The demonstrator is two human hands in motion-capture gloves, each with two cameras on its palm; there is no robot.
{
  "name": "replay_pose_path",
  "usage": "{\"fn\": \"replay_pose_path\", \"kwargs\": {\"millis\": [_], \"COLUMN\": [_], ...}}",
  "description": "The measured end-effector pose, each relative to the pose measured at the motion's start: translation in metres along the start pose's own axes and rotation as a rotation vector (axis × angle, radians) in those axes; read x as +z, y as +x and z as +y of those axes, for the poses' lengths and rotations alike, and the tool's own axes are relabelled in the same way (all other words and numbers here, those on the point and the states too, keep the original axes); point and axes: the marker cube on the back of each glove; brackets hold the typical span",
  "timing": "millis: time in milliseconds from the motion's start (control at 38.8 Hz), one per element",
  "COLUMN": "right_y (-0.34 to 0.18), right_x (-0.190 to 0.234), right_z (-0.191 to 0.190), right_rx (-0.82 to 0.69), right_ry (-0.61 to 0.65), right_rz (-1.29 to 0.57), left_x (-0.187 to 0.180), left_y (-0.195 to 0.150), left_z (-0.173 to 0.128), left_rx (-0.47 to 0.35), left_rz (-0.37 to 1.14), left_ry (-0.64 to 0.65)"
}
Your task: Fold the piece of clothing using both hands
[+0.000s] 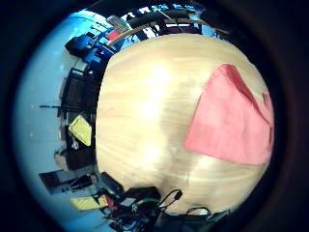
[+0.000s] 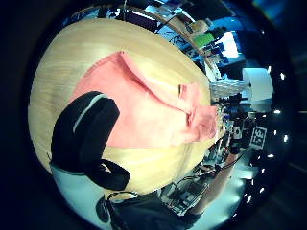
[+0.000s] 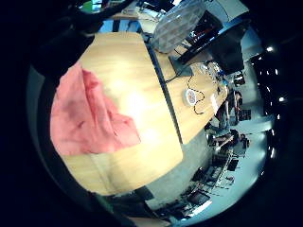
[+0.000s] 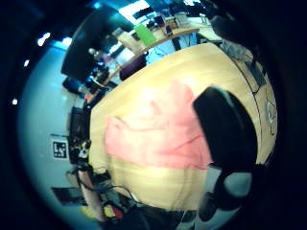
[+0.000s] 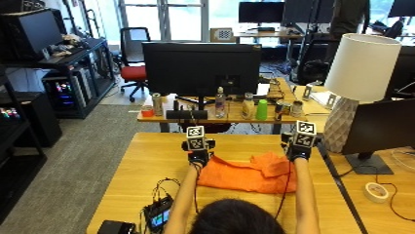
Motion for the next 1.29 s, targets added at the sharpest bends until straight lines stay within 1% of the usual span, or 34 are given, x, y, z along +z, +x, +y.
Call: {"fn": "replay_pose_path", "kwargs": {"millis": [52, 103, 206, 284, 361, 438, 516, 567, 619, 671, 722, 825, 928, 1083, 1186, 1238, 1290], "right_y": [0.002, 0.004, 0.015, 0.025, 0.033, 0.042, 0.047, 0.048, 0.046, 0.044, 0.042, 0.041, 0.046, 0.047, 0.046, 0.044, 0.041], "right_x": [-0.002, 0.006, 0.039, 0.044, 0.056, 0.077, 0.097, 0.098, 0.088, 0.086, 0.096, 0.119, 0.132, 0.141, 0.145, 0.148, 0.150], "right_z": [-0.002, -0.013, -0.049, -0.050, -0.049, -0.047, -0.041, -0.021, 0.016, 0.047, 0.058, 0.061, 0.062, 0.067, 0.074, 0.073, 0.068], "right_rx": [-0.008, -0.046, -0.119, -0.138, -0.147, -0.144, -0.148, -0.146, -0.124, -0.108, -0.115, -0.107, -0.074, -0.054, -0.059, -0.075, -0.073], "right_ry": [-0.002, -0.021, -0.108, -0.146, -0.186, -0.235, -0.285, -0.347, -0.432, -0.501, -0.533, -0.548, -0.567, -0.654, -0.743, -0.720, -0.662], "right_rz": [0.003, -0.013, -0.027, -0.028, -0.039, -0.040, -0.058, -0.077, -0.084, -0.071, -0.054, -0.043, -0.020, -0.021, -0.010, -0.003, -0.001], "left_x": [-0.002, -0.005, -0.009, -0.010, -0.007, 0.000, 0.011, 0.018, 0.027, 0.037, 0.045, 0.063, 0.082, 0.101, 0.103, 0.102, 0.100], "left_y": [0.002, 0.005, 0.021, 0.033, 0.038, 0.041, 0.044, 0.044, 0.044, 0.044, 0.044, 0.044, 0.046, 0.045, 0.046, 0.047, 0.050], "left_z": [0.001, 0.005, 0.021, 0.030, 0.035, 0.039, 0.042, 0.047, 0.052, 0.053, 0.053, 0.054, 0.059, 0.063, 0.054, 0.055, 0.057], "left_rx": [0.012, 0.042, 0.150, 0.212, 0.229, 0.241, 0.255, 0.255, 0.251, 0.250, 0.247, 0.227, 0.206, 0.144, 0.143, 0.157, 0.176], "left_rz": [-0.003, 0.003, 0.064, 0.110, 0.102, 0.081, 0.080, 0.082, 0.078, 0.068, 0.061, 0.065, 0.075, 0.059, 0.050, 0.055, 0.065], "left_ry": [0.010, 0.013, -0.011, -0.003, 0.006, -0.001, -0.033, -0.093, -0.155, -0.180, -0.180, -0.202, -0.249, -0.300, -0.218, -0.216, -0.236]}}
